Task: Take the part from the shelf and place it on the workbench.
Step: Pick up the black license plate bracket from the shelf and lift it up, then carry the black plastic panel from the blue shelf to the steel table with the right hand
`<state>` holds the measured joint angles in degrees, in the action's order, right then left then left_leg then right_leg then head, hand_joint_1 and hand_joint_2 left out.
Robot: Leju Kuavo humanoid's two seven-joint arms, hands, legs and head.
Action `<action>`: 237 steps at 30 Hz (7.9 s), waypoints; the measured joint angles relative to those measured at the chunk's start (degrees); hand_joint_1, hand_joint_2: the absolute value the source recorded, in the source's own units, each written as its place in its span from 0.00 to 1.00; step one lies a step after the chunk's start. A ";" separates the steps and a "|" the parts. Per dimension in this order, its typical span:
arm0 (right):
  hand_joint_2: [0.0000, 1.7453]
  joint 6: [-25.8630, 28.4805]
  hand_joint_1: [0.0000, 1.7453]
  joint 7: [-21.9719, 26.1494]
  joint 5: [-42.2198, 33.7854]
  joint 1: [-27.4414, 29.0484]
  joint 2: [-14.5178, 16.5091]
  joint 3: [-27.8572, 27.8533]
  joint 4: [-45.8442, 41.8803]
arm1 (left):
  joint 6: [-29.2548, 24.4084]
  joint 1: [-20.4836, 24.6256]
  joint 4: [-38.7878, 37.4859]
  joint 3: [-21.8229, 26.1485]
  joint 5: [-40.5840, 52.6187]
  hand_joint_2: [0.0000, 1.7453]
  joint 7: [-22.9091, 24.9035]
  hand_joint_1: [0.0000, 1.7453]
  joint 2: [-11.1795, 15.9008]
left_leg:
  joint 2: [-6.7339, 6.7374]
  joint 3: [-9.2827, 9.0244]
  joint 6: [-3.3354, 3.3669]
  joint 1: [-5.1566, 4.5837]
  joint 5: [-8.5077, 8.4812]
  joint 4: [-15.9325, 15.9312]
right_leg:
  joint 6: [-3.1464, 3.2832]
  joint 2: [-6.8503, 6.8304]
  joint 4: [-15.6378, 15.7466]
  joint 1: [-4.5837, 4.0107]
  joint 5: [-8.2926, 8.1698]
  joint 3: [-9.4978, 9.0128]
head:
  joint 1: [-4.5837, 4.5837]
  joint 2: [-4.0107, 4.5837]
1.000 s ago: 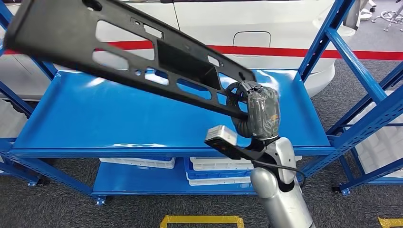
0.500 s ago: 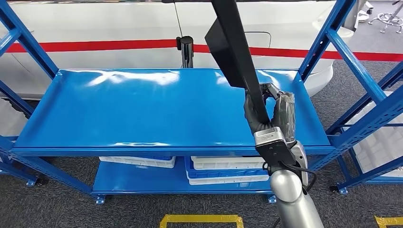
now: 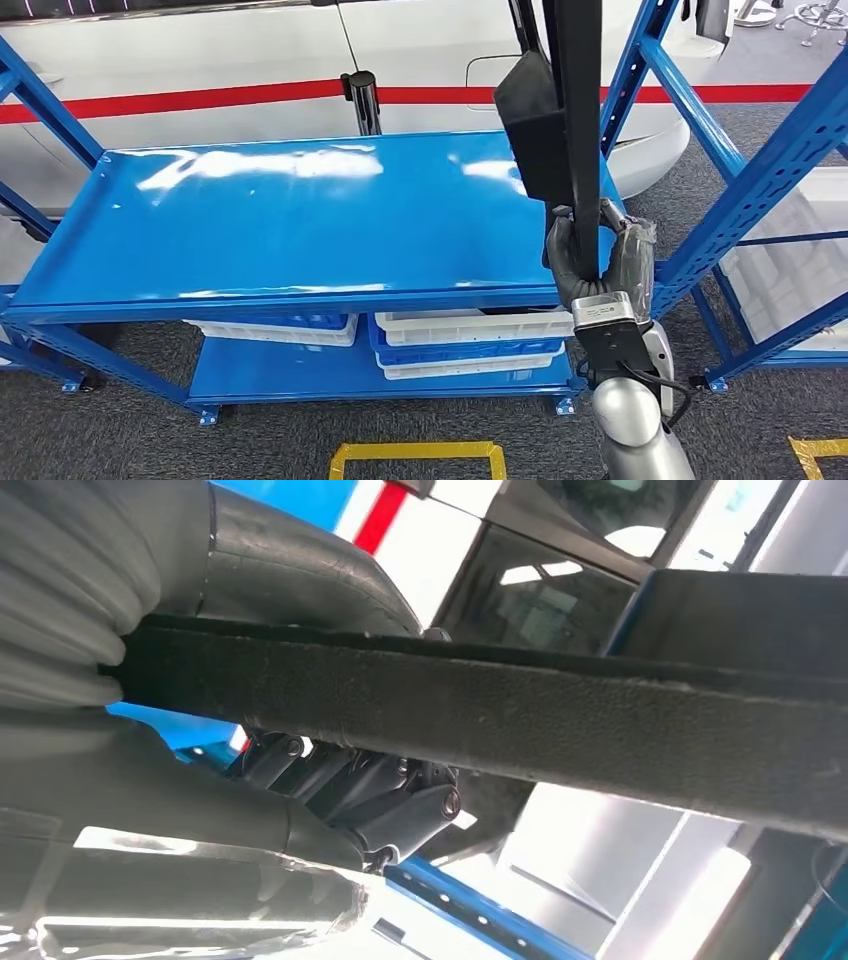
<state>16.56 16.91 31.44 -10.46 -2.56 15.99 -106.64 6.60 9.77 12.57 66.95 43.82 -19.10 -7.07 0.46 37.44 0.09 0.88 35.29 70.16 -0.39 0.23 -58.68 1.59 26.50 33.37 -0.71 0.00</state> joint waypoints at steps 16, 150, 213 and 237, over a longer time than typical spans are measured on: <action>1.00 -0.19 1.00 -0.22 0.40 0.75 -0.28 -0.03 -0.42 | -0.03 1.03 -0.43 -0.04 0.05 1.00 -0.07 0.00 0.41 | 0.52 -6.00 3.83 -1.27 -10.01 -15.00 | -0.37 0.12 -12.21 -0.84 5.54 7.15 | -0.36 0.00; 1.00 3.81 1.00 4.72 -4.98 -5.61 3.72 -2.63 13.18 | 6.84 -0.04 -0.10 1.36 -1.07 1.00 -10.15 0.00 -0.91 | -0.53 -0.84 1.49 -1.86 -10.97 -11.51 | 0.87 -0.56 3.37 -0.69 1.53 -4.88 | 0.55 0.00; 1.00 4.91 1.00 4.07 -3.66 -7.75 4.98 -3.31 21.27 | 5.34 -1.25 0.78 1.32 -3.51 1.00 -10.51 0.00 -1.32 | -3.42 -0.32 -2.00 2.50 -14.36 -13.73 | -2.29 0.69 -0.93 1.89 2.10 -1.27 | 0.34 0.00; 1.00 5.55 1.00 2.26 2.29 -2.92 4.62 -6.22 17.92 | 5.38 0.03 1.22 -0.46 -4.28 1.00 -8.75 0.00 -1.84 | -2.90 -3.71 4.28 -1.40 -11.07 -13.60 | -2.93 -0.36 -11.17 0.01 5.38 4.18 | 0.55 0.00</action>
<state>22.11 19.16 33.73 -13.39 2.06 9.76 -88.72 11.97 9.80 13.79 66.48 39.54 -27.85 -8.91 -2.44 33.73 4.36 -0.52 24.21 56.56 -3.32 -0.13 -69.85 1.60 31.88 37.56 -0.16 0.00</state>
